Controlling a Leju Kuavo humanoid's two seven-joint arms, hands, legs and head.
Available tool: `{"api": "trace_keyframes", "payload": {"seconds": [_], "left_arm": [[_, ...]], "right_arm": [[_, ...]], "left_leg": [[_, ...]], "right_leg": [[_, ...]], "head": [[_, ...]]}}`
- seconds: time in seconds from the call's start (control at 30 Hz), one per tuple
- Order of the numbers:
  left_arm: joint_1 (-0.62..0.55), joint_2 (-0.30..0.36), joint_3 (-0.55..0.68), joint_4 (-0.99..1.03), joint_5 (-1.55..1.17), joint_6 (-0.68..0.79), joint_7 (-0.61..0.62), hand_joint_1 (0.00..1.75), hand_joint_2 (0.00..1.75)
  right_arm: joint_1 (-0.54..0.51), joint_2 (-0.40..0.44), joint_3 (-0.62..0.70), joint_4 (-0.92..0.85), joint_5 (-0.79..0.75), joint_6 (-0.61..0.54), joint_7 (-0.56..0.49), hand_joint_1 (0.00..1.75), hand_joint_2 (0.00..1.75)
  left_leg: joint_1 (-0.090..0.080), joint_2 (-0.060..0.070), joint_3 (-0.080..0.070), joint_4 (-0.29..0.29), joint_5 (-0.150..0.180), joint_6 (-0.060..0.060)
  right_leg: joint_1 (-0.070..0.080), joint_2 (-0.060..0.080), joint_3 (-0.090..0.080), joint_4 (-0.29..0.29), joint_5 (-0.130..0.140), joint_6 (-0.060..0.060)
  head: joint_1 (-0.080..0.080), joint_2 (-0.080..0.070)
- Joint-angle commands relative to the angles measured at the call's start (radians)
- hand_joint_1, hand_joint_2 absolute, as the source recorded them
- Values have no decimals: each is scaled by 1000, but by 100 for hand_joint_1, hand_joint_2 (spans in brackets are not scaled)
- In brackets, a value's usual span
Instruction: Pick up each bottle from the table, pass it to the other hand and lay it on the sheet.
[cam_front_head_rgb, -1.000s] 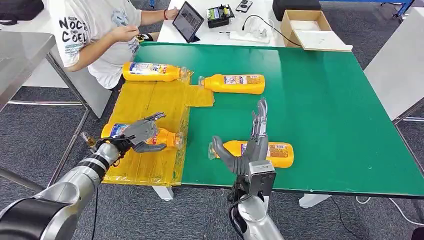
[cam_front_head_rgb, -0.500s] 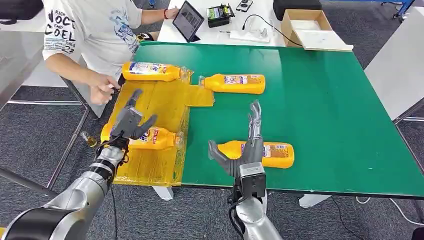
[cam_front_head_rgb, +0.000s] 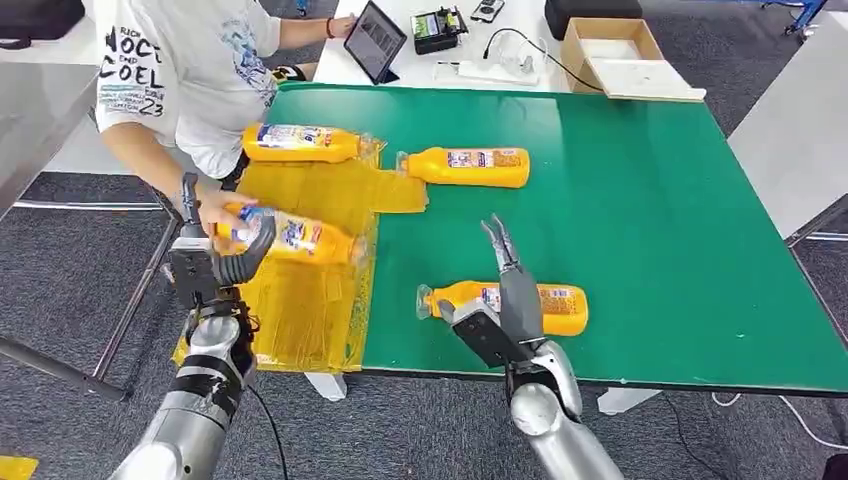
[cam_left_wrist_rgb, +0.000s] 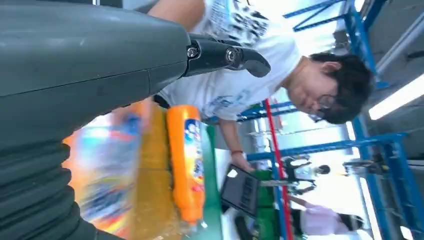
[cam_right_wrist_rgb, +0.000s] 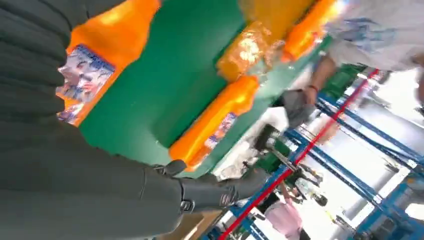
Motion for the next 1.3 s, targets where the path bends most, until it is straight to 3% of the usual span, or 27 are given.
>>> {"api": "trace_keyframes", "payload": {"seconds": [0.03, 0.2, 0.4, 0.57, 1.3], "left_arm": [[111, -28, -1, -155, 53, -39, -29, 0, 175], [174, -28, -33, -181, 35, -48, -32, 0, 175], [170, -27, -47, -153, 32, -63, -32, 0, 175], [146, -28, -68, -100, 30, -80, -32, 0, 175], [141, -29, -74, -85, 28, -76, -32, 0, 175]], "right_arm": [[-86, -162, -15, 87, 81, 149, 145, 0, 175], [-131, -270, -3, 194, 87, 285, 162, 0, 175], [-136, -267, 22, 252, 73, 325, 157, 0, 175], [-205, -278, 106, 375, 58, 389, 157, 0, 175], [-223, -272, 122, 402, 53, 395, 154, 0, 175]], "left_leg": [[0, 2, 3, -1, -1, 2], [-1, 2, 7, -2, -1, 4], [-1, 1, 4, -1, -1, 2], [-1, 3, 4, -1, -1, 2], [0, 2, 8, -2, -1, 2]], "right_leg": [[0, 0, 3, -1, 0, -1], [0, -1, 7, -3, -1, -1], [0, -1, 4, -2, -1, -2], [0, 1, 4, -1, 0, -2], [1, -1, 7, -2, 0, -2]], "head": [[0, 0], [0, 0], [0, 0], [0, 0], [0, 0]]}}
